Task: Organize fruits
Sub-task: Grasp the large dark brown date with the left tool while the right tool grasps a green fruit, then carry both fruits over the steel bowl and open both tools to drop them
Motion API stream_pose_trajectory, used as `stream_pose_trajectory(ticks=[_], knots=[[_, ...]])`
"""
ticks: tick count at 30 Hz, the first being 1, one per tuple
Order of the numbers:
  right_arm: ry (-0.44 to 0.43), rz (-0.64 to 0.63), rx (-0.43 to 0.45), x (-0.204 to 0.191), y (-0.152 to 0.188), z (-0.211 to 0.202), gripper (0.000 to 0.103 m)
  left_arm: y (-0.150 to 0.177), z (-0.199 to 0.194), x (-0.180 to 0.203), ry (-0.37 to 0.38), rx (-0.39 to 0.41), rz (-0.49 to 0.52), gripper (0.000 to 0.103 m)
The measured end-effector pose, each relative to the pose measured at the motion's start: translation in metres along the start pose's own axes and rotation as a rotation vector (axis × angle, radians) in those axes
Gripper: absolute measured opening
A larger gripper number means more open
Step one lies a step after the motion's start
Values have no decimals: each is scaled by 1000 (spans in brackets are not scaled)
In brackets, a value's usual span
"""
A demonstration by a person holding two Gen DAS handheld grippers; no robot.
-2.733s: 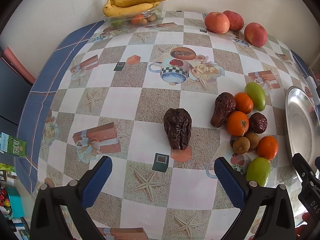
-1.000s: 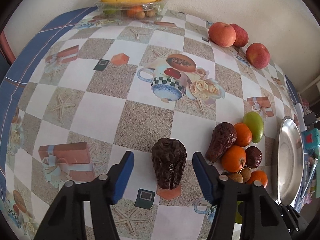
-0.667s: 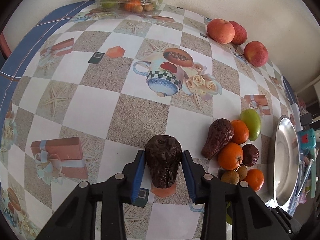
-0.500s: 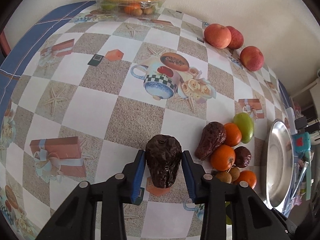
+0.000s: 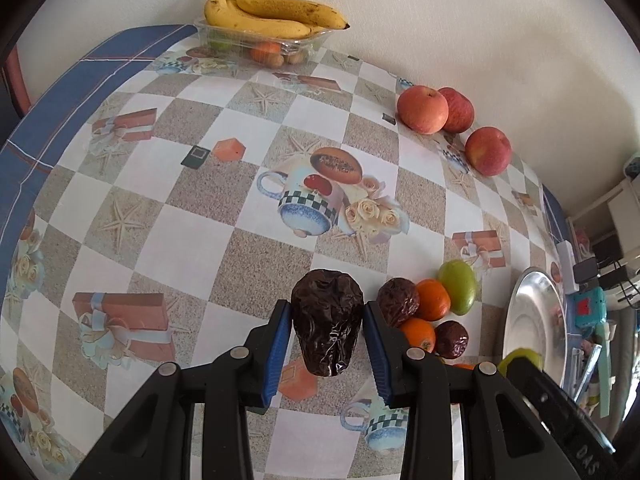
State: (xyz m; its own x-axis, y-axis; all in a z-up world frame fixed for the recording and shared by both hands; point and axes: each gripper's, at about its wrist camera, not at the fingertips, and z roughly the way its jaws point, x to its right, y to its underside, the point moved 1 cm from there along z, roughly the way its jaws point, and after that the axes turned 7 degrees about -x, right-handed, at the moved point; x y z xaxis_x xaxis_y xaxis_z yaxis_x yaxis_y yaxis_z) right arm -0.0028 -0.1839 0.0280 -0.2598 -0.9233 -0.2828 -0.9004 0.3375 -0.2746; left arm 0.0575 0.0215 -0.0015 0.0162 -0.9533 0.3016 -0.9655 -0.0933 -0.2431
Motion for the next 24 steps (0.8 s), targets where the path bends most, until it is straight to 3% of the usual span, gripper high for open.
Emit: stream_pose_trajectory(ticks=[9,13,17,24], knots=[[23,79,38,22,-27,2,41,-14,3,21,-16,16,30,39],[46,131,49,47,-34,-1,41,-13,2,46,27,8,79,39],[120,216,61,85,-34,-8,41,-7,4,86,54,-2,168,39],[245,336,106,143,-27,-31,41,29,25,176,130,-56,415,39]])
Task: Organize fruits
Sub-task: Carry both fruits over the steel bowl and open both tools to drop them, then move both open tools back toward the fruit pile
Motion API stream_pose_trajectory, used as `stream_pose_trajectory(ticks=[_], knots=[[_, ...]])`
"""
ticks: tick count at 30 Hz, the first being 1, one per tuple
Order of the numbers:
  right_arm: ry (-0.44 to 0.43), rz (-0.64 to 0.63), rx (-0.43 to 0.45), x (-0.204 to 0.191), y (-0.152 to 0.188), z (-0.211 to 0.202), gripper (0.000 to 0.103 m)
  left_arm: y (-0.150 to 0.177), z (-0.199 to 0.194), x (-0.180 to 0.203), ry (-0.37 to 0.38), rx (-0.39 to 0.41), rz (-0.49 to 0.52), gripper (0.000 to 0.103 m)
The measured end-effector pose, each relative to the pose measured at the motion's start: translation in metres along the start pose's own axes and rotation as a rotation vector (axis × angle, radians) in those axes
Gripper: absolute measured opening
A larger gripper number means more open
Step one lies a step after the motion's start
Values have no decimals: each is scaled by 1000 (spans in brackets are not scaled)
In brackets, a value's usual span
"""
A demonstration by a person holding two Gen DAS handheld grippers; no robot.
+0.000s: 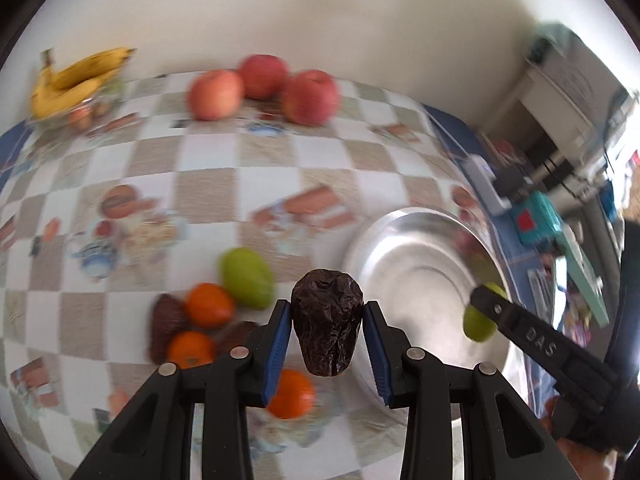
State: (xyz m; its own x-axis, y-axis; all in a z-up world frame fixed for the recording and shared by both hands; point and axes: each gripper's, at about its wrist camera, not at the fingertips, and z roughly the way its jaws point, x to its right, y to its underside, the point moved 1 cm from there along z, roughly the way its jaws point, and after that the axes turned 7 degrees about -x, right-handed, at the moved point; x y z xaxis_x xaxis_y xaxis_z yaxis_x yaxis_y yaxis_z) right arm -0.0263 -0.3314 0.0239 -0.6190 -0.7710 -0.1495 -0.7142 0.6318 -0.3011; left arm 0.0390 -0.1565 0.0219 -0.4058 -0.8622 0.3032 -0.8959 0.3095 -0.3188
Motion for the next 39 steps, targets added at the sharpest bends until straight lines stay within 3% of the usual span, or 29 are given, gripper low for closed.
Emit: stream_pose_trajectory(ticks=[8,18,23,28,39], knots=[[-27,56,-34,20,-4,6,41,11,31,54,22,-59,154,40],[-10,33,-32,12,0,4,41,16,29,47,12,-69,160,46],[-9,18,-23,8,1,1,41,12,21,26,6,-70,85,47],[-13,-9,-33,0,4,2,41,9,5,-8,-14,-42,-25,55],[-74,-186,-53,-60,25,2,41,17,-34,-109,-160,8,-279,66]])
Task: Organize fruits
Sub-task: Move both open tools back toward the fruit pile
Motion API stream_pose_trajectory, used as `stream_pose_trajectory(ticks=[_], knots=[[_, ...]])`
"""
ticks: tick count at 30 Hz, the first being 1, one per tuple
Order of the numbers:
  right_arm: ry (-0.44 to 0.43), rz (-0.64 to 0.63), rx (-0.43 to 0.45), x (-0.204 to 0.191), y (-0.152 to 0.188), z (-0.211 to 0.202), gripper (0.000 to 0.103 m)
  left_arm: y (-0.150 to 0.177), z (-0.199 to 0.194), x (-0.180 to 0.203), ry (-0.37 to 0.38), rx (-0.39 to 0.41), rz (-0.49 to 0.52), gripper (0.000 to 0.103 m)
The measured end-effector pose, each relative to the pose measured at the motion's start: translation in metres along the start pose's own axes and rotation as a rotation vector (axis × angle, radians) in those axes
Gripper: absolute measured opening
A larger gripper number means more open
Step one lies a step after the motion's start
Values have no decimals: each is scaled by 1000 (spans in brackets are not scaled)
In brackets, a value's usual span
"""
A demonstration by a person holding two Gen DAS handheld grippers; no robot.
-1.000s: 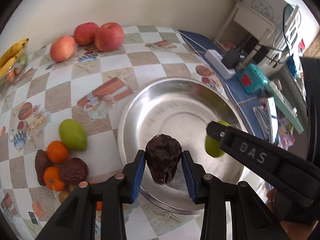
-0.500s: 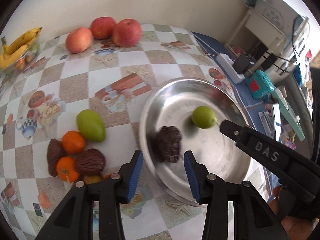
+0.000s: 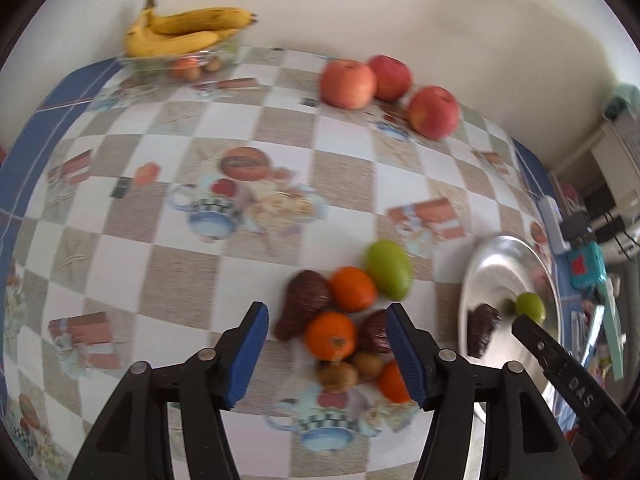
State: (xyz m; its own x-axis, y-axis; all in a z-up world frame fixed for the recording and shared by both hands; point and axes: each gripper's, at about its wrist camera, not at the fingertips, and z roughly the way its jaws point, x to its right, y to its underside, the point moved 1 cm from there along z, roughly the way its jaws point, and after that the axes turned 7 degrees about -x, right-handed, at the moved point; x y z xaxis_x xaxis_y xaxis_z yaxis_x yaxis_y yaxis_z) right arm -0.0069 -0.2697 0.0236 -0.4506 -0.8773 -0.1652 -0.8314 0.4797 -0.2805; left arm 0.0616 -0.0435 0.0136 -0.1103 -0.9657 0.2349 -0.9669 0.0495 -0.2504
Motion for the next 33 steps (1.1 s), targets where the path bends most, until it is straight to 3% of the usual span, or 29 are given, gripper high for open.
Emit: stream_pose_trajectory(ticks=[12,21,23,24,29,33], knots=[[-77,-175,-36,-66,21,7,41,4,-26,-89,-130,67,-172,75],[-81,-231,-75,-81,31,17,41,8,-22,-93,-101,54,-180,90],[-70,-237,-86,-82,32,21,45,9,-17,-85,-94,40,-157,100],[-67,-238,-92,-82,33,23,52,9,-15,-82,-91,36,-148,103],[-51,-256,-108,-83,36,30,76,13,-1,-67,-99,-2,-103,103],[-44,-262,-95,-82,36,30,84,15,9,-64,-121,-31,-101,103]])
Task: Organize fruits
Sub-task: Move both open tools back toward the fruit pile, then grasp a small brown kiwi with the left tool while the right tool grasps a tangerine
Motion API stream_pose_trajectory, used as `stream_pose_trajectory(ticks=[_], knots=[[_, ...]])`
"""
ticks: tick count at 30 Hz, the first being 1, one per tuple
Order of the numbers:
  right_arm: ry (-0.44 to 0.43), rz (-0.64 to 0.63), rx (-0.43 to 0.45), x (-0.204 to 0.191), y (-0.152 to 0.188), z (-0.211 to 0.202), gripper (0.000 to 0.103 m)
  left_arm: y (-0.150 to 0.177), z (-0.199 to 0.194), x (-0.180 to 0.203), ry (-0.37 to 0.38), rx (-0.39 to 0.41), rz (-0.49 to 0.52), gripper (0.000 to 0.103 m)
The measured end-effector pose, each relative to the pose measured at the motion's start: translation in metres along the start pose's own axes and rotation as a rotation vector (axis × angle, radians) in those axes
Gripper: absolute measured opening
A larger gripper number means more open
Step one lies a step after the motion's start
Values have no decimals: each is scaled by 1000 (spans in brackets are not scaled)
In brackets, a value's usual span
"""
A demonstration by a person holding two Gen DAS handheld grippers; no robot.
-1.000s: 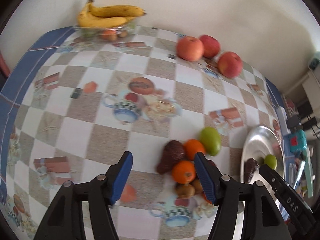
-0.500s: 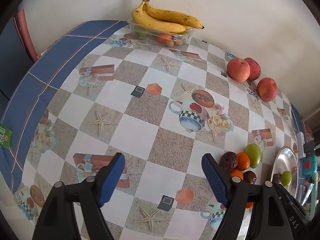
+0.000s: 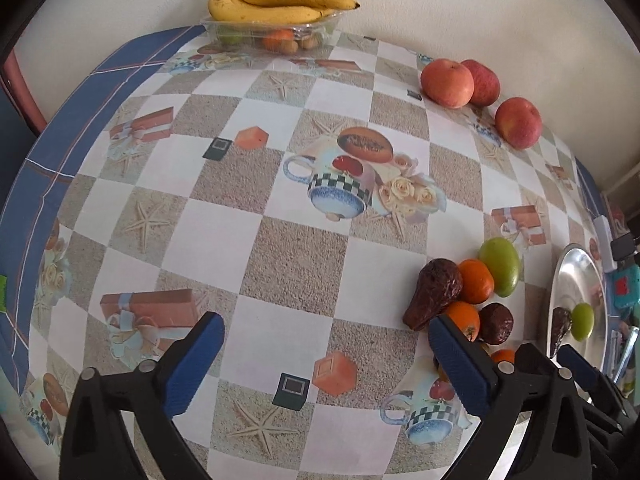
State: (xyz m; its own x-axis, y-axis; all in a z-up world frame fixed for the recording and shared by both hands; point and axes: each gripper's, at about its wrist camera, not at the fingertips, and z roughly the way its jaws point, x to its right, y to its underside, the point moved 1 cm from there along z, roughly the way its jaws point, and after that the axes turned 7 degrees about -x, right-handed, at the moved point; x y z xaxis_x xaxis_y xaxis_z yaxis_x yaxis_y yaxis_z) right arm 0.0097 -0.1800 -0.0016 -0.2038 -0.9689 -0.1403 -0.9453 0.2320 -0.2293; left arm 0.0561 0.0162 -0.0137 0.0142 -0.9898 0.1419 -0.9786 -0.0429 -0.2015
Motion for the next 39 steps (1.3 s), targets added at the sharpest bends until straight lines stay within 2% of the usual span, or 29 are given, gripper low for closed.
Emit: stream_pose_trajectory(ticks=[2,13,16,19,24,30,32,34,37,39], knots=[[-5,6,1,2,0,1,90,1,2,1,4,-5,-4,103],[-45,60,30,11,0,-2,91,0,-2,10,62,37,7,103],[-65,58,6,11,-2,0,91,0,-1,9,80,32,-6,103],[-41,44,-16,10,-2,2,91,-1,-2,8,85,38,-11,103],[-51,41,25,10,-2,-7,91,-2,-8,12,127,65,0,103],[-43,53,43,13,-3,-13,90,0,-11,19,99,63,27,103],[-50,56,35,14,-3,-12,87,1,-8,18,112,52,17,103],[-50,52,28,15,-2,-11,73,2,-6,18,151,34,4,102],[-46,38,8,12,-1,-7,68,4,-2,20,194,8,-7,100],[-51,26,-7,10,0,-3,65,5,2,23,205,-9,-2,92]])
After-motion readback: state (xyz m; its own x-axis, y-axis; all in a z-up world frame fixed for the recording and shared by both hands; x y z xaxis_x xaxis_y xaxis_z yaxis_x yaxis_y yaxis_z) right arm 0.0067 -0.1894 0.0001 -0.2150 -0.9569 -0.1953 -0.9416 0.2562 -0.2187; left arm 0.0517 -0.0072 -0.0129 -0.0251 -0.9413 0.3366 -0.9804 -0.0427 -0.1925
